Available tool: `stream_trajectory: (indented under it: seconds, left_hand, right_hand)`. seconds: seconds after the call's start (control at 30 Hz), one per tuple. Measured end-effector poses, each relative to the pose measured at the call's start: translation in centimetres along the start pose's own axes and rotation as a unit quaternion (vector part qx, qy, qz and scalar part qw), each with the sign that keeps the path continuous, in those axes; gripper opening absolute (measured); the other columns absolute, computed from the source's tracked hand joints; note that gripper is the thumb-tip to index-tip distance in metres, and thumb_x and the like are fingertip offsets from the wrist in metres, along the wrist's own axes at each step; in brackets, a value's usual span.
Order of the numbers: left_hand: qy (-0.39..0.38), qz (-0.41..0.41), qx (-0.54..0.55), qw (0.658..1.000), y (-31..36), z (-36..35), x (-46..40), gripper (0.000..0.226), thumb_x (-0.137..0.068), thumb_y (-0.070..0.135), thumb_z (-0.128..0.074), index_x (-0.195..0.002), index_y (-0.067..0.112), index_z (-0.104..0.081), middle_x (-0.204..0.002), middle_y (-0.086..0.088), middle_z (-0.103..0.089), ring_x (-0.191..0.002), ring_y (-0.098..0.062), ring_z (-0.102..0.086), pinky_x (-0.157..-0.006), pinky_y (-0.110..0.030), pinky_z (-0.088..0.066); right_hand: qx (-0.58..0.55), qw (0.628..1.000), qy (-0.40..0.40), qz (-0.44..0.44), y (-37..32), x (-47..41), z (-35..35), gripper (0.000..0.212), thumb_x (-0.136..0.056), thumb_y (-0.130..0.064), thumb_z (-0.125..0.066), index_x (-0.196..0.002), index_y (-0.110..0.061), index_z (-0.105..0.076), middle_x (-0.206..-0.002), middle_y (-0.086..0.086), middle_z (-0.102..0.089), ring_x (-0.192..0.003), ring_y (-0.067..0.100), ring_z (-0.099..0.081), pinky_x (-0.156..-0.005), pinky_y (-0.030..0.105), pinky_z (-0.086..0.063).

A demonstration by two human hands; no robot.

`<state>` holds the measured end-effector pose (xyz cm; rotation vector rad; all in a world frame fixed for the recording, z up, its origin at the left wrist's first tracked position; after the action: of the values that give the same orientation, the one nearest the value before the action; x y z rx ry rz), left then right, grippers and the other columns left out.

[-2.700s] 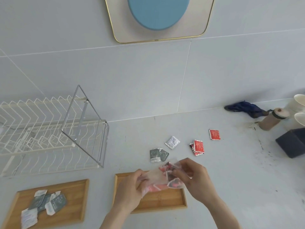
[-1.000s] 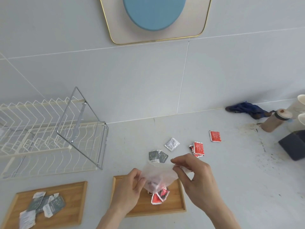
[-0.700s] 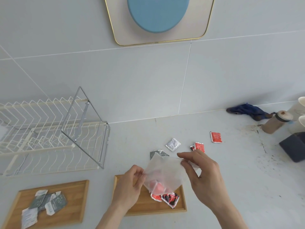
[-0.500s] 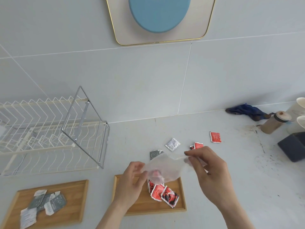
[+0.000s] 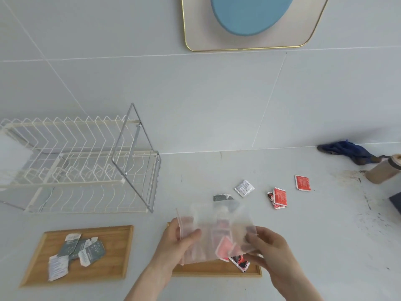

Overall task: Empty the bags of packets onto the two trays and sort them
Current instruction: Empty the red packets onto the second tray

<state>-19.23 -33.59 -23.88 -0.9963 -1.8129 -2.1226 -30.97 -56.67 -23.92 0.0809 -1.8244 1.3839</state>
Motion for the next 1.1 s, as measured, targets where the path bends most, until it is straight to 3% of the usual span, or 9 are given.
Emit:
stream_trajectory:
  seconds: [0.1,0.27,0.4,0.47,0.53,0.63,0.8,0.97,1.1]
  left_hand:
    - [0.016,0.001,-0.006,1.000,-0.5,3.3,0.3,0.040,-0.081,0.001,-0.076,-0.113,0.022,-0.064,-0.102,-0.006,-0.078,-0.095,-0.023,-0.075,-0.068,-0.029,-0.057]
    - [0.105,0.001,0.022,0.994,-2.3,10.4,1.0,0.037,-0.085,0.002,-0.073,-0.114,0.021,-0.060,-0.098,-0.009,-0.077,-0.079,-0.021,-0.070,-0.063,-0.030,-0.053]
    - [0.140,0.009,0.085,0.987,-3.5,16.2,2.3,0.038,-0.085,0.004,-0.074,-0.116,0.018,-0.058,-0.105,-0.009,-0.073,-0.088,-0.024,-0.071,-0.058,-0.026,-0.051]
    - [0.145,0.012,0.099,0.984,-3.8,19.2,3.0,0.049,-0.074,0.009,-0.082,-0.116,0.019,-0.060,-0.106,-0.008,-0.074,-0.093,-0.025,-0.072,-0.062,-0.029,-0.052]
    - [0.152,0.014,0.103,0.983,-4.2,22.5,3.9,0.056,-0.063,0.014,-0.082,-0.114,0.020,-0.060,-0.106,-0.008,-0.074,-0.089,-0.024,-0.071,-0.063,-0.031,-0.049]
    - [0.175,0.005,0.116,0.978,-5.1,28.2,5.1,0.050,-0.074,0.002,-0.080,-0.118,0.017,-0.060,-0.109,-0.012,-0.073,-0.087,-0.023,-0.070,-0.063,-0.029,-0.048]
    - [0.251,-0.009,0.112,0.962,-6.8,38.1,6.9,0.044,-0.072,0.008,-0.080,-0.107,0.023,-0.058,-0.104,-0.004,-0.071,-0.089,-0.020,-0.070,-0.063,-0.031,-0.055]
    - [0.321,-0.001,0.057,0.945,-9.3,47.2,8.1,0.044,-0.078,0.016,-0.078,-0.111,0.031,-0.053,-0.103,0.006,-0.071,-0.088,-0.018,-0.072,-0.078,-0.043,-0.059]
    - [0.361,-0.004,0.031,0.932,-10.4,52.8,9.6,0.046,-0.084,0.017,-0.071,-0.122,0.030,-0.048,-0.104,0.013,-0.066,-0.089,-0.010,-0.068,-0.071,-0.036,-0.054]
  right_hand:
    - [0.033,0.999,0.010,-0.010,1.3,-0.8,-2.0,0.010,-0.096,0.003,-0.059,-0.100,0.001,-0.068,-0.085,0.017,-0.067,-0.061,0.022,-0.068,-0.065,0.040,-0.064]
    - [0.096,0.995,0.003,0.006,2.7,-1.7,-7.2,0.007,-0.094,0.000,-0.064,-0.098,0.000,-0.069,-0.078,0.016,-0.066,-0.058,0.024,-0.064,-0.052,0.033,-0.056]
    - [0.147,0.989,-0.023,0.019,3.2,-1.4,-13.1,0.006,-0.094,0.002,-0.063,-0.097,-0.001,-0.067,-0.080,0.017,-0.068,-0.059,0.025,-0.065,-0.047,0.031,-0.055]
    - [0.164,0.986,-0.030,0.020,3.6,-1.0,-16.2,0.005,-0.093,0.003,-0.064,-0.094,-0.001,-0.067,-0.076,0.015,-0.068,-0.056,0.023,-0.065,-0.045,0.031,-0.055]
    - [0.180,0.983,-0.040,0.017,4.4,-0.4,-19.7,0.004,-0.091,0.003,-0.067,-0.093,-0.001,-0.067,-0.071,0.012,-0.068,-0.051,0.021,-0.064,-0.045,0.031,-0.054]
    - [0.211,0.975,-0.066,0.010,5.8,0.7,-25.4,0.004,-0.090,0.002,-0.068,-0.092,0.000,-0.066,-0.072,0.015,-0.068,-0.048,0.025,-0.064,-0.046,0.031,-0.051]
    - [0.289,0.954,-0.073,0.036,7.1,2.7,-35.0,0.006,-0.089,-0.004,-0.067,-0.092,-0.009,-0.066,-0.081,0.016,-0.068,-0.049,0.025,-0.067,-0.046,0.035,-0.056]
    - [0.345,0.932,-0.056,0.095,7.5,4.8,-44.1,0.019,-0.088,-0.003,-0.067,-0.092,-0.021,-0.063,-0.080,0.005,-0.068,-0.057,0.026,-0.071,-0.047,0.034,-0.057]
    - [0.377,0.917,-0.064,0.116,9.1,5.5,-50.2,0.022,-0.085,-0.009,-0.067,-0.092,-0.030,-0.064,-0.085,0.001,-0.072,-0.066,0.025,-0.073,-0.063,0.044,-0.064]
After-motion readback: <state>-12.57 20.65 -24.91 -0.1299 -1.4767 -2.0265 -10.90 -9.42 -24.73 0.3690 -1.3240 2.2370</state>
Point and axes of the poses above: each hand's wrist, its own x-axis away from the middle knuckle, its own z-axis out of the back of the hand, y = z × x, the point moved 10 cm from there along -x, towards the middle knuckle
